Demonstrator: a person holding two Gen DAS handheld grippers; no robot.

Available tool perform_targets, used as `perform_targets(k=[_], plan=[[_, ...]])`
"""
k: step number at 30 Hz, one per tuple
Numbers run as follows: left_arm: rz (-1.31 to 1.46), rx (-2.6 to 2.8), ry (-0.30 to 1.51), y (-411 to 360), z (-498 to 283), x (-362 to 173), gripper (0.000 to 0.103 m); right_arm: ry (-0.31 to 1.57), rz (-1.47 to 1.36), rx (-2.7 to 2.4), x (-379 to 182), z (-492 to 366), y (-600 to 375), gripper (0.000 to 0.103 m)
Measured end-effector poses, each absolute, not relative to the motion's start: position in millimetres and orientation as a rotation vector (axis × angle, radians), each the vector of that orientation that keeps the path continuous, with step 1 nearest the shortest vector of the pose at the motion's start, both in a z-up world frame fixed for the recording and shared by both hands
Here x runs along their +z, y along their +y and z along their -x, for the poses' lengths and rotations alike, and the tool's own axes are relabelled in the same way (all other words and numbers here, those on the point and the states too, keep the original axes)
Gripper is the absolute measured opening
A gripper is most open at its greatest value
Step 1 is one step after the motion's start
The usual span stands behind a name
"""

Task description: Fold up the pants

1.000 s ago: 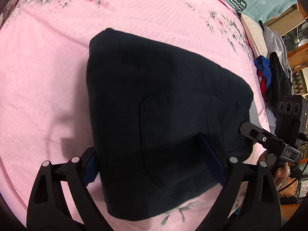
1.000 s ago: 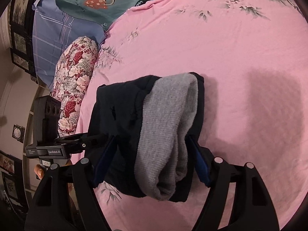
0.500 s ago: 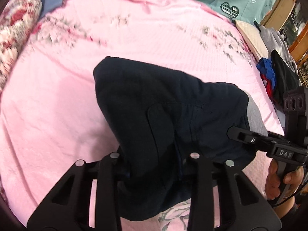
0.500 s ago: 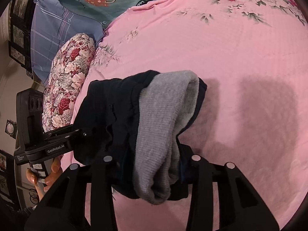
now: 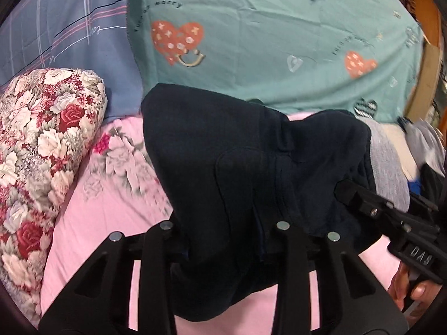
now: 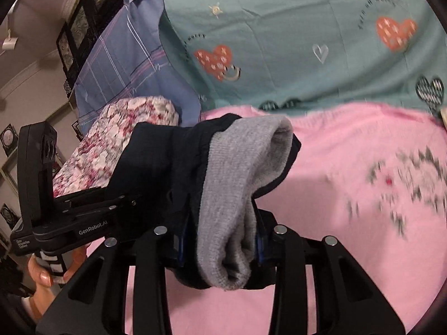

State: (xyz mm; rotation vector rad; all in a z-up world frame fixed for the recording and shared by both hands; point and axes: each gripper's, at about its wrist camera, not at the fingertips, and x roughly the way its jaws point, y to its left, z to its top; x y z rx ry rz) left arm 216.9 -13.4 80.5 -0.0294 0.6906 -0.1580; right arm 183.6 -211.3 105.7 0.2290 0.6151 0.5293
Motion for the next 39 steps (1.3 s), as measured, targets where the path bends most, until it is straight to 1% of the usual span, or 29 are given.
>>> perform_targets(k=[2,5,7,8,9,10,12,13,14,18,20,24,26,30,31,32,33,39], plan=[[0.064,-0.133,0.717,-5,-253,65,0.034,0.601,-0.207,0.529,96,-213,-202,0.036],[0.118,-0.11,0.821,5,-301,28,0.034,0.626,-0.188,0.514,70,-256,-189,0.036],[0.119,-0.09,0.888,8,-322,0,0.034,0.645,-0.162,0.498,44,-279,-181,0.036],[0.121,-0.076,0.924,9,-328,-16,0.037,0.658,-0.148,0.489,35,-287,-177,0.036],[0.112,-0.05,0.94,9,-330,-29,0.043,0.692,-0.13,0.477,20,-297,-173,0.037],[0.114,-0.039,0.933,12,-330,-36,0.056,0.728,-0.116,0.454,6,-305,-170,0.039],[0.127,-0.017,0.914,18,-328,-44,0.076,0.776,-0.072,0.376,-14,-315,-168,0.051],[0.13,0.015,0.92,23,-328,-47,0.095,0.782,-0.069,0.355,-20,-317,-171,0.068],[0.154,0.019,0.925,28,-328,-50,0.1,0.78,-0.079,0.342,-24,-318,-177,0.074],[0.262,-0.01,0.969,43,-323,-49,0.1,0.843,-0.161,0.357,-20,-319,-192,0.074],[0.22,0.01,0.937,40,-312,-36,0.099,0.838,-0.168,0.344,-9,-310,-197,0.074],[0.111,0.02,0.864,26,-275,-8,0.1,0.754,-0.152,0.309,21,-269,-207,0.075],[0.097,-0.004,0.854,22,-254,2,0.101,0.731,-0.126,0.277,33,-248,-210,0.079],[0.082,-0.024,0.845,16,-212,13,0.101,0.686,-0.023,0.216,50,-201,-207,0.083],[0.078,-0.025,0.842,15,-204,15,0.101,0.674,0.002,0.201,53,-191,-205,0.085],[0.079,-0.021,0.845,16,-196,17,0.101,0.666,0.021,0.189,55,-182,-204,0.089],[0.075,-0.015,0.847,15,-186,17,0.101,0.663,0.033,0.173,56,-172,-203,0.091],[-0.019,0.033,0.837,5,-146,17,0.101,0.678,-0.057,0.166,50,-136,-208,0.093]])
